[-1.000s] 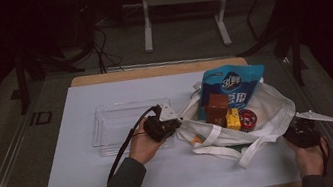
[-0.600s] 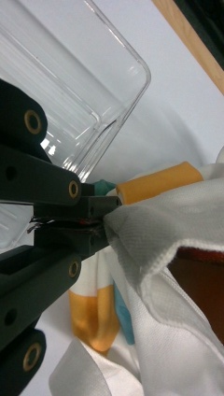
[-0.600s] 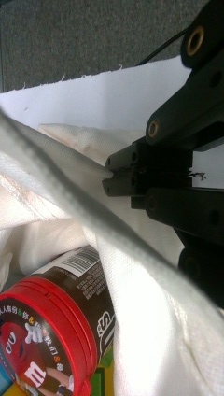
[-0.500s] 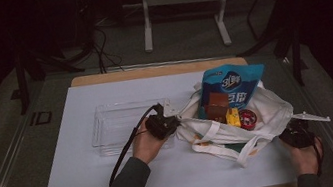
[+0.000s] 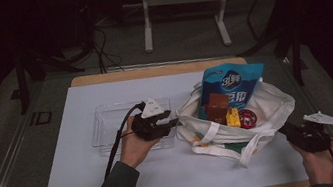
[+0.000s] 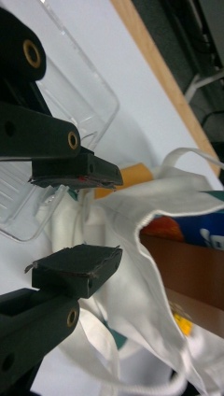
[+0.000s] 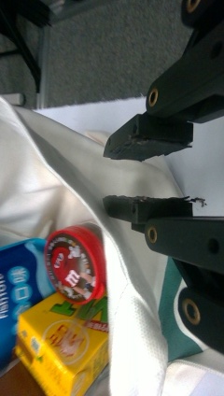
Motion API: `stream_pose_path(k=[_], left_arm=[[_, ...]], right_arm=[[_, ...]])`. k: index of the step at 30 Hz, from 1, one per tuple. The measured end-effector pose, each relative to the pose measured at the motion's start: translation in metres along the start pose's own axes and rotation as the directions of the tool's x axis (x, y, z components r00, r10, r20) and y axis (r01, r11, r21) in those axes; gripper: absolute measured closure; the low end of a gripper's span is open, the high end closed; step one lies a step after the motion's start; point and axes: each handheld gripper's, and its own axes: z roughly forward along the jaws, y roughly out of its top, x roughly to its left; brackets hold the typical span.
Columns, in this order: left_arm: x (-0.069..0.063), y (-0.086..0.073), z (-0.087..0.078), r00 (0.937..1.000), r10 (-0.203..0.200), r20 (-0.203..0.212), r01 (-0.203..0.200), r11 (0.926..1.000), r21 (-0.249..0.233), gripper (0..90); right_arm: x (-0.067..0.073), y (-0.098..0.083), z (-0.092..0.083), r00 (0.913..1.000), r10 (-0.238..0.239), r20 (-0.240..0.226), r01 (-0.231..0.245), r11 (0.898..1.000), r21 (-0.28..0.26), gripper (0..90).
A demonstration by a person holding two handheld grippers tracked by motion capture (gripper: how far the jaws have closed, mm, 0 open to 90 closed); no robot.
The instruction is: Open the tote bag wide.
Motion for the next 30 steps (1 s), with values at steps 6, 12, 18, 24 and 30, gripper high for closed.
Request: stream_pose_path(k=[6,12,18,24,30], left_arm=[[0.003,0.013,-0.009,0.9999,-0.007,0.009,0.008,0.9987,-0.051,57.6],[0.005,0.025,-0.004,1.0000,-0.005,0.004,0.005,0.9981,-0.061,57.6],[0.005,0.035,0.008,1.0000,-0.001,0.004,0.002,0.9988,-0.049,58.0],[0.007,0.047,0.022,0.9999,0.003,-0.010,-0.003,0.9995,-0.032,58.8],[0.012,0.057,0.040,1.0000,0.004,-0.006,-0.004,1.0000,-0.001,59.6]], right_arm=[[-0.008,0.013,-0.012,0.9996,0.018,0.022,-0.017,0.998,-0.058,64.3],[-0.010,0.027,-0.019,0.9997,0.010,0.023,-0.008,0.994,-0.105,62.1],[-0.010,0.046,-0.019,0.9994,-0.028,0.020,0.030,0.988,-0.148,60.5],[-0.008,0.069,-0.008,0.9977,-0.067,0.006,0.067,0.980,-0.186,60.2],[-0.002,0.090,0.013,0.9962,-0.085,-0.023,0.080,0.984,-0.161,61.4]])
